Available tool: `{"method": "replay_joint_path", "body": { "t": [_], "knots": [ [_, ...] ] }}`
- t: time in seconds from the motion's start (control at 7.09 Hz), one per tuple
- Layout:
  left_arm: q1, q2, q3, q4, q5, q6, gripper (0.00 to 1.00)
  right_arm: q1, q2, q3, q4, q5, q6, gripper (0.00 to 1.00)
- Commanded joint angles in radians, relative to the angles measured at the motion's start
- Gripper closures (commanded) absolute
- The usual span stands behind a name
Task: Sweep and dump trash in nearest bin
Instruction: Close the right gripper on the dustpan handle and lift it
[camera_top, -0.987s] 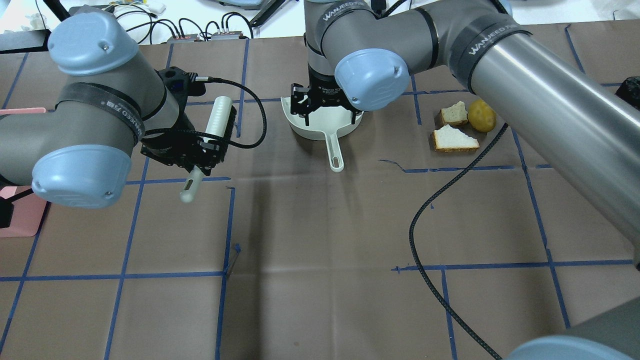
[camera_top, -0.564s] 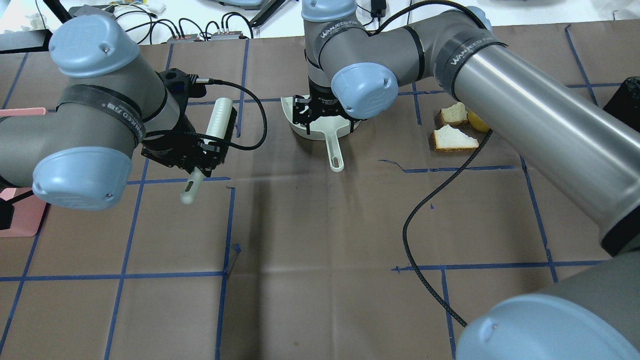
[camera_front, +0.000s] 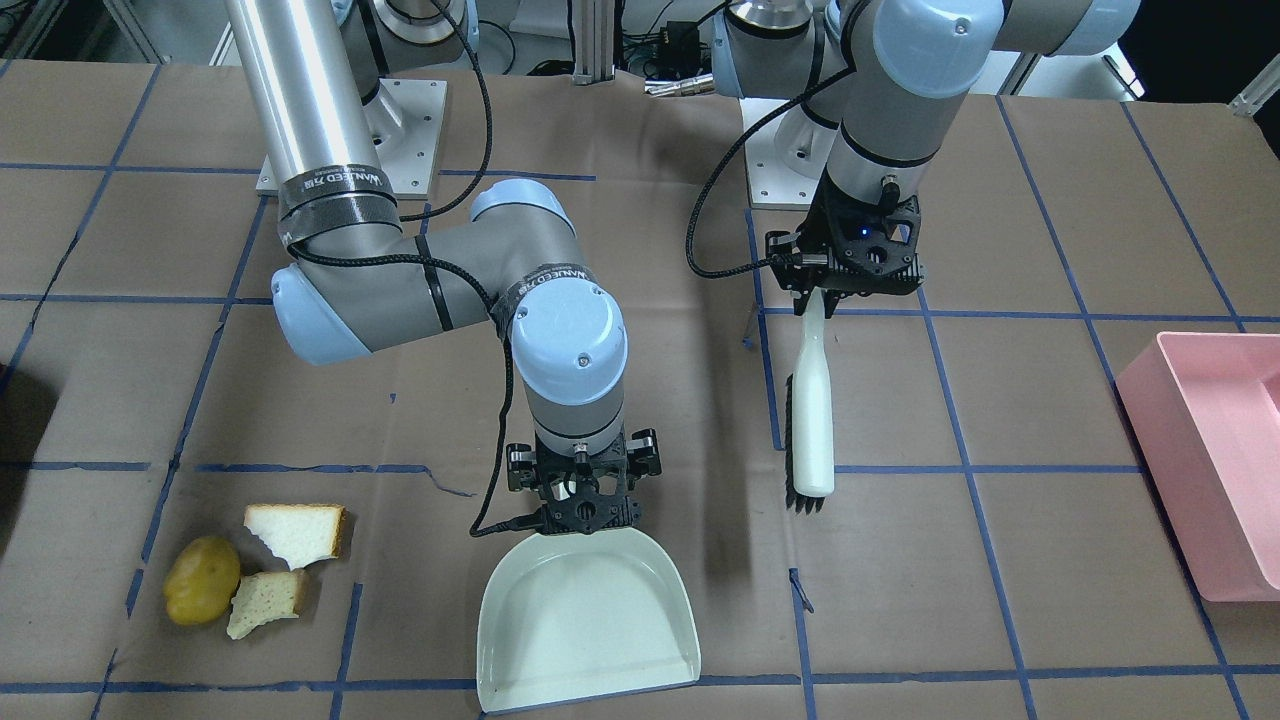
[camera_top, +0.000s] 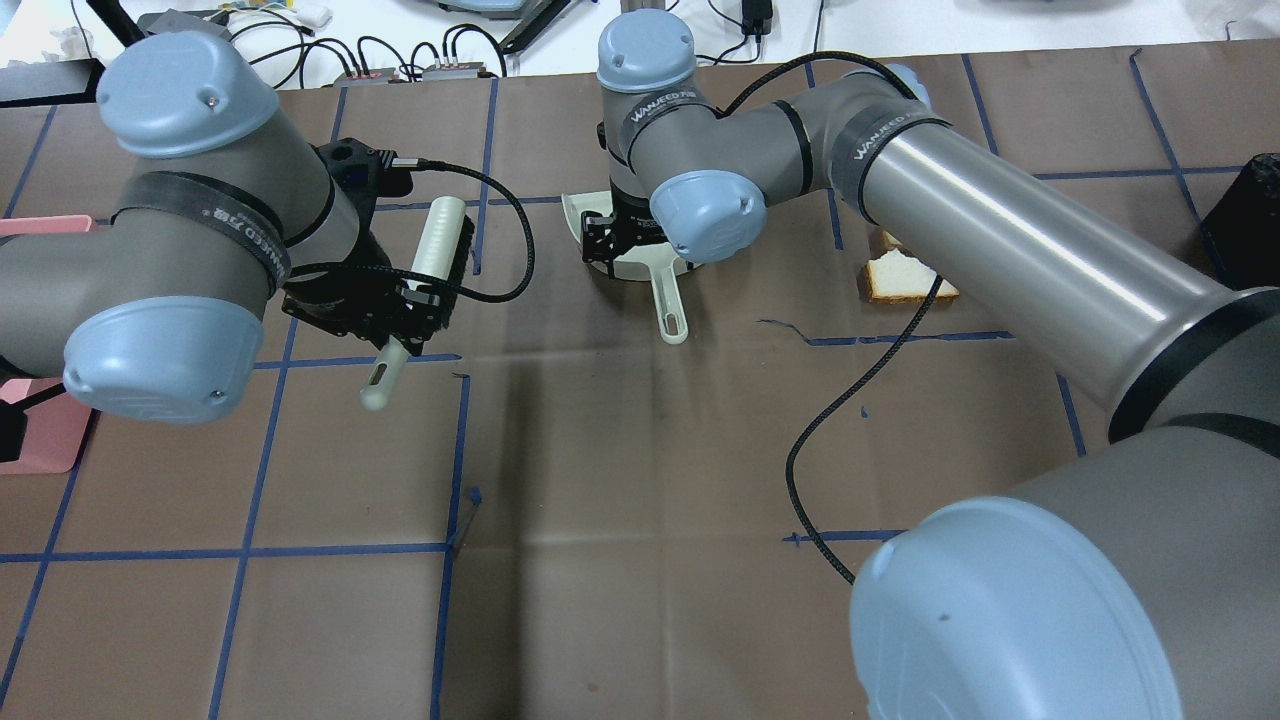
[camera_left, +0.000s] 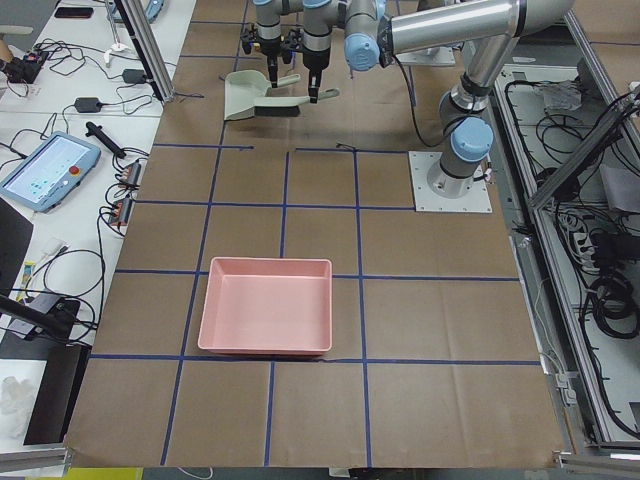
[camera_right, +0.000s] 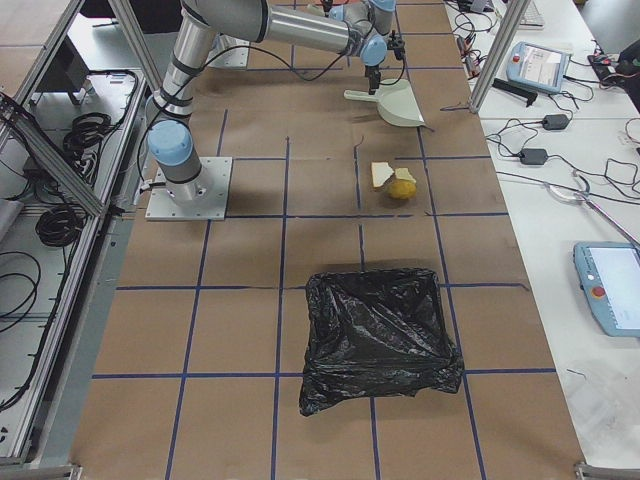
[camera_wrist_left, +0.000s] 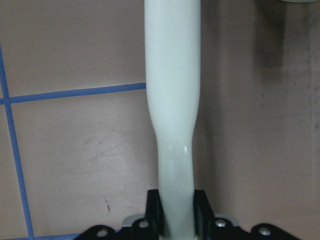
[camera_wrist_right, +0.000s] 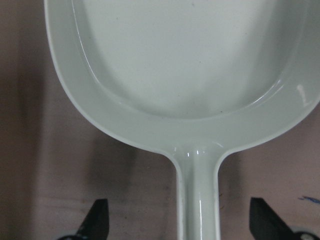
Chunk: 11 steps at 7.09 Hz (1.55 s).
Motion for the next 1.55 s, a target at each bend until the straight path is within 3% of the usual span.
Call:
{"method": "replay_joint_path", "body": {
  "t": [0.0,0.7,0.85,1.27,1.41],
  "knots": [
    [-0.001,0.002,-0.001,0.000,0.000,0.000,1.00,0.000,0.014,0.001,-0.003,-0.016,-0.027,0.00],
    [-0.009,0.019,-0.002,-0.011,0.005,-0.008,0.99,-0.006,0.007,0.058,-0.026,-0.006,-0.009,0.01],
    [-0.009,0.020,-0.001,-0.023,0.009,-0.014,1.00,-0.006,0.005,0.057,-0.025,-0.009,-0.009,0.13],
    [-0.011,0.023,-0.001,-0.023,0.009,-0.017,0.99,-0.009,0.005,0.056,-0.023,-0.002,-0.012,0.75],
    [-0.011,0.023,-0.001,-0.023,0.009,-0.017,0.99,-0.009,0.004,0.053,-0.020,-0.002,-0.012,0.90]
  ]
}}
